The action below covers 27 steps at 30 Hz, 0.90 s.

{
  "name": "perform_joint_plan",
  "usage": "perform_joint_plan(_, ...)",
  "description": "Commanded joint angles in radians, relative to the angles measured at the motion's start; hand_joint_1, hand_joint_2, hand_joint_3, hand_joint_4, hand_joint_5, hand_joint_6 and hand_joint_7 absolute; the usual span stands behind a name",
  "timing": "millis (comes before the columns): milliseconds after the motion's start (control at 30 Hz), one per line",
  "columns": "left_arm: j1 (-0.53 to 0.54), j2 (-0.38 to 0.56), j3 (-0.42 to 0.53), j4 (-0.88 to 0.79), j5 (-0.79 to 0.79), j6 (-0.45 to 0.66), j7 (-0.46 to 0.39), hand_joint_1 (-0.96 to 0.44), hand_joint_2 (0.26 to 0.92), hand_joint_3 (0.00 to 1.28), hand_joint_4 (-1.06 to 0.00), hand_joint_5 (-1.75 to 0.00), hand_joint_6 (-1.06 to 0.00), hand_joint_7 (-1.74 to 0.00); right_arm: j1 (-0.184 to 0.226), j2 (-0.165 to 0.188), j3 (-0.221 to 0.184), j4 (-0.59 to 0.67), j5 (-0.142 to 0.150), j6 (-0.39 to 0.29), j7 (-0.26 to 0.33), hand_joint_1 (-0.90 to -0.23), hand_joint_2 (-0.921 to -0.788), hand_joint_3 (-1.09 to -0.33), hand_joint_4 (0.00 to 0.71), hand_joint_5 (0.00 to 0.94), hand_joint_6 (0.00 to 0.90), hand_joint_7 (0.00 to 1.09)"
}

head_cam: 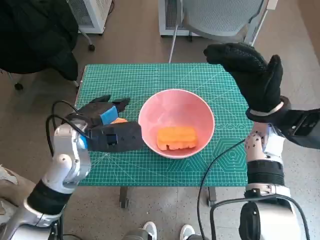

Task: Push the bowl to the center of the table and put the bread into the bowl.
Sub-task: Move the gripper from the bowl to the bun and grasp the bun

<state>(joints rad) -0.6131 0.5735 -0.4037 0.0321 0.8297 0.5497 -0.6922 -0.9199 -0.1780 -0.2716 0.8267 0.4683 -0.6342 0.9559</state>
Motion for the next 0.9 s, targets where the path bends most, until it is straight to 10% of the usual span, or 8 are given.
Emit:
perform_joint_plan(33, -0.006, -0.021, -0.021, 0.048, 0.022, 0.011, 0.016, -0.46, 0.681, 0.0, 0.0, 0.0, -0.13, 0.0, 0.029, -0.001, 0.002, -0.006, -0.001, 0.015, 0.003, -0.723, -0.921, -0.849, 0.265, 0.001, 0.327, 0.0)
perform_joint_plan(900, -0.083, -0.114, -0.107, 0.386, 0.034, -0.012, 0.088, -0.33, 0.726, 0.02, -0.05, -0.02, -0.19, -0.02, 0.044, -0.003, 0.005, -0.038, -0.007, 0.009, -0.002, -0.71, -0.921, -0.857, 0.258, 0.0, 0.323, 0.0)
